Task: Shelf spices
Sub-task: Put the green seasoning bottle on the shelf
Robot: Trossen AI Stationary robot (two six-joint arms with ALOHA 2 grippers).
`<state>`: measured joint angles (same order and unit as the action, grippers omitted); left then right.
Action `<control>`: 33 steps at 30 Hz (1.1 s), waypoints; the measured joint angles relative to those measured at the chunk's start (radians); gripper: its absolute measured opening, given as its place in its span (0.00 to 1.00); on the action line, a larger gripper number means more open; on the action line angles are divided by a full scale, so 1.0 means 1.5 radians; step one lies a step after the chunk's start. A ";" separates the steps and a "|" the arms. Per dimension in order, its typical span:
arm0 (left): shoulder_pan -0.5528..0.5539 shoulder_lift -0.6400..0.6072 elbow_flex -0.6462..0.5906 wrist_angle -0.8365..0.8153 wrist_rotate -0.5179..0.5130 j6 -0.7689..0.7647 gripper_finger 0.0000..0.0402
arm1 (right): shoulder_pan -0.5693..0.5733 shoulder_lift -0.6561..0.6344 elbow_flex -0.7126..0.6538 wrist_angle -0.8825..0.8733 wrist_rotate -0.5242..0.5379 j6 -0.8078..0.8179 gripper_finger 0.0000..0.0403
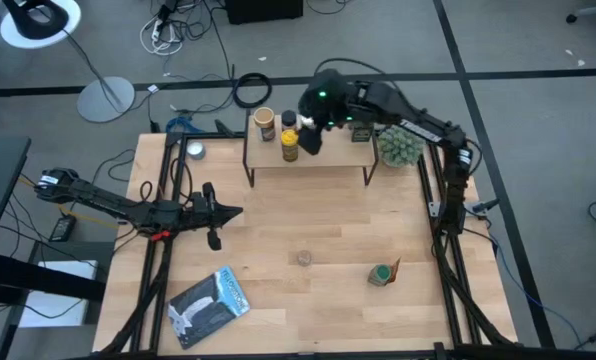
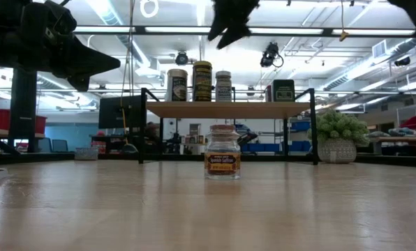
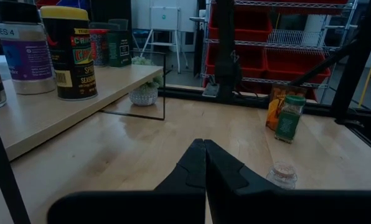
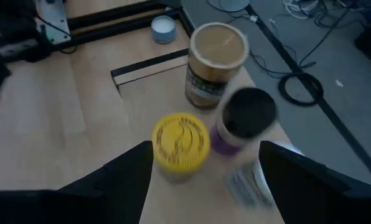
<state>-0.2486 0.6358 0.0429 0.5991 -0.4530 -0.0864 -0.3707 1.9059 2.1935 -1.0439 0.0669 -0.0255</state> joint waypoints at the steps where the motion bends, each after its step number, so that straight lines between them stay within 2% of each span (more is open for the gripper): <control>1: 0.000 0.000 0.000 0.000 0.000 0.000 0.00 | 0.003 -0.014 0.000 -0.017 0.000 0.012 0.72; 8: 0.000 0.000 0.000 -0.002 0.000 0.000 0.00 | 0.070 -0.112 -0.008 -0.167 0.001 0.100 0.71; 10: 0.000 0.000 0.000 -0.002 0.000 0.000 0.00 | 0.112 -0.144 -0.030 -0.185 0.032 0.131 0.71; 13: 0.000 0.000 0.000 -0.001 0.000 0.000 0.00 | 0.192 -0.197 -0.090 -0.197 0.133 0.180 0.70; 16: 0.000 0.000 0.000 0.000 0.000 -0.001 0.00 | 0.285 -0.257 -0.188 -0.190 0.251 0.254 0.69; 19: 0.000 0.000 0.000 0.000 0.000 -0.001 0.00 | 0.382 -0.320 -0.317 -0.175 0.356 0.366 0.67; 22: 0.000 0.000 0.000 0.001 0.000 -0.001 0.00 | 0.473 -0.374 -0.459 -0.149 0.430 0.516 0.67; 26: 0.000 0.000 0.000 0.001 0.000 -0.001 0.00 | 0.565 -0.426 -0.620 -0.089 0.447 0.693 0.66; 29: 0.000 0.000 0.000 0.001 0.000 -0.003 0.00 | 0.606 -0.442 -0.700 -0.062 0.438 0.780 0.66; 31: 0.000 0.000 0.000 0.001 0.000 -0.004 0.00 | 0.618 -0.444 -0.726 -0.065 0.404 0.805 0.66; 33: 0.000 0.000 0.000 0.001 0.000 -0.005 0.00 | 0.617 -0.444 -0.732 -0.068 0.333 0.813 0.65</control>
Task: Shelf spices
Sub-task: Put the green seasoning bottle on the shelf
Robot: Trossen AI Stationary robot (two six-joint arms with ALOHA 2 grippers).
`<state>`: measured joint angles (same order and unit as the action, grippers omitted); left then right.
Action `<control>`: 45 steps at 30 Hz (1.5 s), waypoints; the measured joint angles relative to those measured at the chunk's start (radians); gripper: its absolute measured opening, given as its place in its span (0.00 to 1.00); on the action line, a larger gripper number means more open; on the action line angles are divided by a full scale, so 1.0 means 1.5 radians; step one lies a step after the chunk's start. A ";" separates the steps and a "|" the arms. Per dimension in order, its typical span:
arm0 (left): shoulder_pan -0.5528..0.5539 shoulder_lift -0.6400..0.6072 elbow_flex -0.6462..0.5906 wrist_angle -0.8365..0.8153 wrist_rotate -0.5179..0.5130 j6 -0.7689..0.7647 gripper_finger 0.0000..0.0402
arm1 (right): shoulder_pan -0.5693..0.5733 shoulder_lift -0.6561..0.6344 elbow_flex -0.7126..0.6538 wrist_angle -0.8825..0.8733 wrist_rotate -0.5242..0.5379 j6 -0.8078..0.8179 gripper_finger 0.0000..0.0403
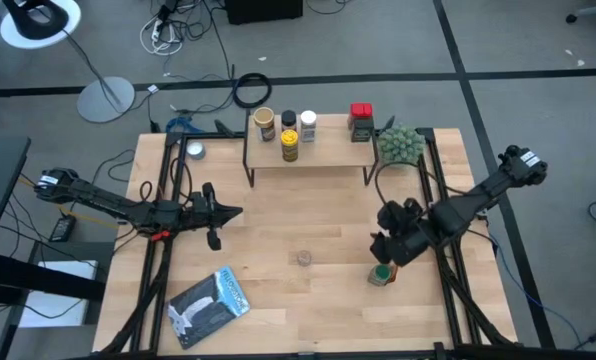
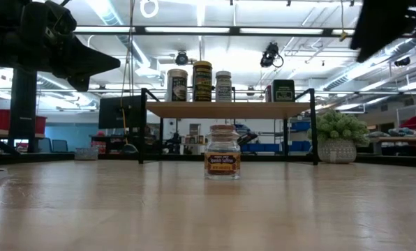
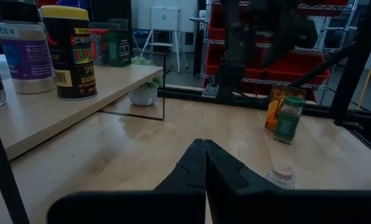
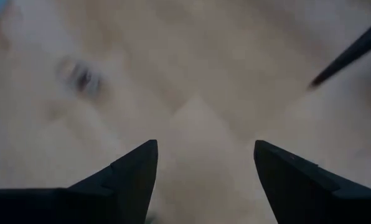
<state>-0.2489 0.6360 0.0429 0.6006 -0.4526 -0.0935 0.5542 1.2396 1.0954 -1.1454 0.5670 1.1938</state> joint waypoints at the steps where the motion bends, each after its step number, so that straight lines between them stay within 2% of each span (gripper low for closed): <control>1: 0.000 0.000 0.000 0.000 0.000 -0.003 0.00 | -0.002 0.000 0.000 0.004 -0.038 0.003 0.65; 5: 0.000 0.000 0.000 0.000 0.000 -0.015 0.00 | -0.008 0.000 0.000 0.057 -0.176 -0.004 0.63; 10: 0.000 0.000 0.000 0.000 0.000 -0.015 0.00 | -0.009 0.012 0.000 0.078 -0.278 -0.001 0.58; 13: 0.000 0.000 0.000 0.000 0.000 -0.015 0.00 | -0.009 0.034 0.000 0.074 -0.304 0.015 0.55; 21: 0.000 0.000 0.000 -0.001 0.000 -0.015 0.00 | -0.011 0.107 0.000 0.073 -0.365 -0.047 0.51; 32: 0.000 0.000 0.000 -0.002 0.000 -0.016 0.00 | -0.019 0.130 0.003 0.077 -0.366 -0.065 0.48; 45: 0.000 0.000 0.000 -0.001 0.000 -0.016 0.00 | -0.037 0.066 0.000 0.070 -0.342 -0.026 0.52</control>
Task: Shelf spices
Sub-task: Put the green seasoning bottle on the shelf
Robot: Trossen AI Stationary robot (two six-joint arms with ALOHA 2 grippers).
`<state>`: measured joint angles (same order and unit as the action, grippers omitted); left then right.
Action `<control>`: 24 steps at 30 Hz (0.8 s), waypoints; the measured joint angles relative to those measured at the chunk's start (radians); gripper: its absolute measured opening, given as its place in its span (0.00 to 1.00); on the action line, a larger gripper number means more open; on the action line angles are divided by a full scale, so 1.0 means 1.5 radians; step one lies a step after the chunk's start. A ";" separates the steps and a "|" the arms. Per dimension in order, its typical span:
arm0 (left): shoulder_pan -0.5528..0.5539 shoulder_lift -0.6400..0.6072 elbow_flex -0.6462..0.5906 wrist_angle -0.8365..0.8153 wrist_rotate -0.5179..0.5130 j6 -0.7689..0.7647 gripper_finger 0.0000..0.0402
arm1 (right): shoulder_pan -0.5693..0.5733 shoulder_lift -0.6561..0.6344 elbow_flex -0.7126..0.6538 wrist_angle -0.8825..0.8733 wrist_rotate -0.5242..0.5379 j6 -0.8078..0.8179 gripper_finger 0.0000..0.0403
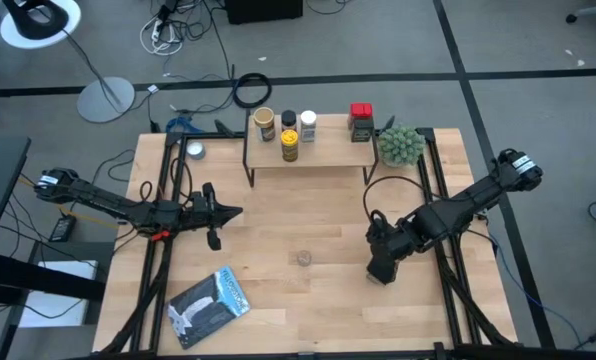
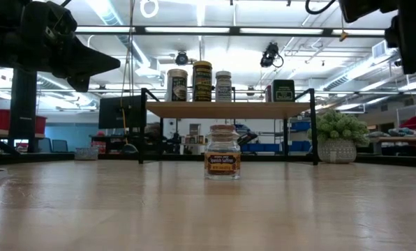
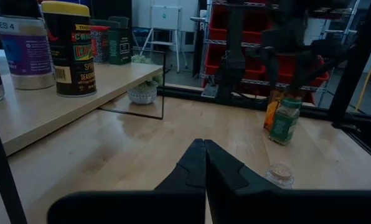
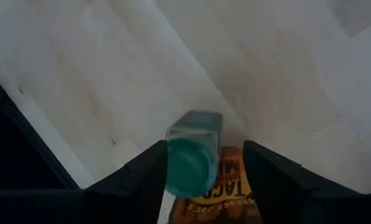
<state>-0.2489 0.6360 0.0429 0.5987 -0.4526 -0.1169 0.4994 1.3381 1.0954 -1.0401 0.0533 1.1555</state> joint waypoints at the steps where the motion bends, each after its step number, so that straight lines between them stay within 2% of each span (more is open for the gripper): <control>1: 0.000 0.000 0.000 0.000 0.000 0.000 0.00 | -0.004 -0.003 0.000 0.000 0.001 0.000 0.53; 8: 0.000 0.000 0.000 0.000 0.000 -0.001 0.00 | -0.018 -0.007 0.000 -0.008 -0.001 -0.067 0.67; 13: 0.000 0.000 0.000 0.000 0.000 -0.001 0.00 | -0.017 -0.006 0.000 -0.005 -0.006 -0.074 0.76; 18: 0.000 0.000 0.000 0.000 0.000 -0.001 0.00 | -0.015 0.014 0.001 -0.002 -0.024 -0.068 0.79; 24: 0.000 0.000 0.000 0.000 0.000 -0.001 0.00 | -0.014 0.066 0.001 0.003 -0.080 -0.068 0.77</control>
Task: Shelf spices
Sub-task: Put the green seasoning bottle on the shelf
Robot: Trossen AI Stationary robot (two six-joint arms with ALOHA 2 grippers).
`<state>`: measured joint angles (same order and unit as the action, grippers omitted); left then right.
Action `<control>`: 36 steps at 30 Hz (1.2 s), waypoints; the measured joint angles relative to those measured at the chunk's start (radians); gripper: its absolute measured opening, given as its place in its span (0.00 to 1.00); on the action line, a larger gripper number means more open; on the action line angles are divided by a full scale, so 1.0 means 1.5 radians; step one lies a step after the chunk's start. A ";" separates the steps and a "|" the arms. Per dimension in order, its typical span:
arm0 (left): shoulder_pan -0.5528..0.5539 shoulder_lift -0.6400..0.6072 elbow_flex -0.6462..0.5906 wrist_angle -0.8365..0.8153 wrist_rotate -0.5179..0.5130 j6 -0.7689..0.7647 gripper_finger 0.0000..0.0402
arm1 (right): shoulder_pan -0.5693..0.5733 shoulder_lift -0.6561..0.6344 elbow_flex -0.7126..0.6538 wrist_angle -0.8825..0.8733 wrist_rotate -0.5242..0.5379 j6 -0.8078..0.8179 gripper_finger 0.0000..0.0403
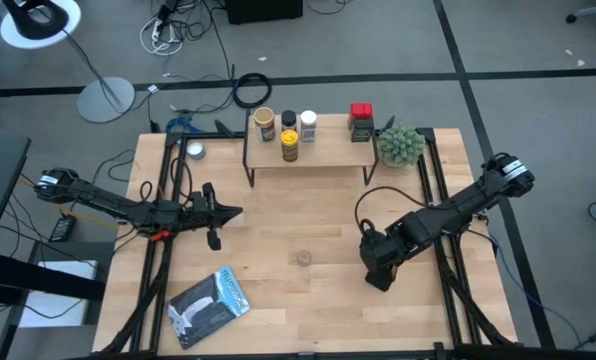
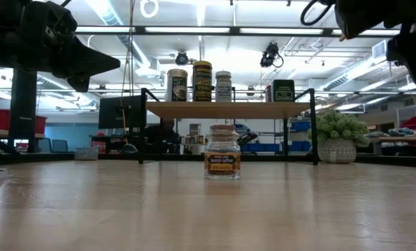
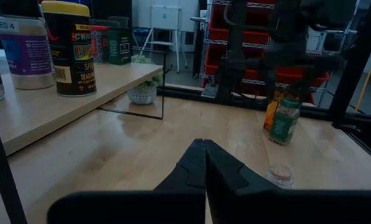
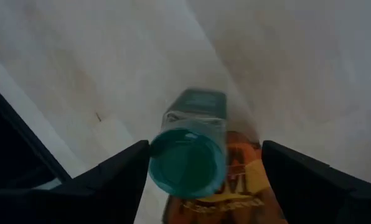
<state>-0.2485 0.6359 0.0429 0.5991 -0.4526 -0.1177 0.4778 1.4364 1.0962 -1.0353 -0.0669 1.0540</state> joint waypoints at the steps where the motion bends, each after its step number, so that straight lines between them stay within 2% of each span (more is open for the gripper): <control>1: 0.000 0.000 0.000 0.000 0.000 0.000 0.00 | 0.000 0.007 0.001 0.006 -0.010 0.000 0.76; 8: 0.000 0.000 0.000 0.000 0.000 0.000 0.00 | 0.002 0.038 0.000 0.008 -0.046 0.001 0.76; 15: 0.000 0.000 0.000 0.000 0.000 0.000 0.00 | 0.004 0.045 0.000 0.000 -0.050 -0.001 0.75; 18: 0.000 0.000 0.000 0.000 0.000 0.000 0.00 | 0.004 0.045 0.000 -0.002 -0.045 -0.001 0.69; 22: 0.000 0.000 0.000 0.000 0.000 0.000 0.00 | 0.003 0.044 0.000 -0.005 -0.044 -0.005 0.52; 23: 0.000 0.000 0.000 0.000 0.000 0.000 0.00 | 0.003 0.044 0.000 -0.005 -0.044 -0.008 0.50; 31: 0.000 0.000 0.000 0.000 0.000 0.000 0.00 | -0.001 0.044 0.003 -0.008 -0.051 -0.020 0.51; 36: 0.000 0.000 0.000 0.001 0.000 0.000 0.00 | -0.019 0.045 0.046 -0.039 -0.038 -0.056 0.51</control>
<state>-0.2488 0.6361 0.0429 0.5999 -0.4526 -0.1173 0.4492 1.5032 1.1647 -1.0935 -0.1242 0.9699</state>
